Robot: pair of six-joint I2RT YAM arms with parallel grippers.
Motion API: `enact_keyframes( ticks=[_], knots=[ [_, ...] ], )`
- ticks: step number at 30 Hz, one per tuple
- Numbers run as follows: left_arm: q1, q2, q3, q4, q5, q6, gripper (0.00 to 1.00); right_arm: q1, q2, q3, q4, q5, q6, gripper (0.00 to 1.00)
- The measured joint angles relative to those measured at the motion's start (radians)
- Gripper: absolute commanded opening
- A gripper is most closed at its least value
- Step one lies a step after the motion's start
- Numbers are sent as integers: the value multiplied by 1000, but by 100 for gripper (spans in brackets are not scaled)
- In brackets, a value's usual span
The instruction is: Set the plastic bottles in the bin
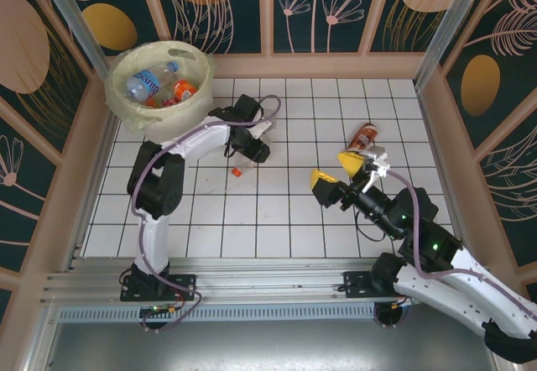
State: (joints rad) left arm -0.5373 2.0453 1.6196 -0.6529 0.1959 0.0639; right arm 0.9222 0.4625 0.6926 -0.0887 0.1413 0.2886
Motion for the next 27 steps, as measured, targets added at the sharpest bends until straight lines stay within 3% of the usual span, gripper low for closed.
enact_keyframes(
  ticks=[7, 14, 20, 27],
  knots=[
    [-8, -189, -49, 124, 192, -65, 50, 0, -26, 0, 1, -4, -1, 99],
    [-8, -294, -8, 201, 270, -130, 50, 0, -53, 0, 4, -32, -1, 99],
    [-8, -357, 97, 212, 223, -145, 50, -1, -69, 3, 33, -72, -2, 99],
    [-8, -435, 205, 216, 8, -127, 49, -1, -69, 5, 39, -80, -10, 99]
  ],
)
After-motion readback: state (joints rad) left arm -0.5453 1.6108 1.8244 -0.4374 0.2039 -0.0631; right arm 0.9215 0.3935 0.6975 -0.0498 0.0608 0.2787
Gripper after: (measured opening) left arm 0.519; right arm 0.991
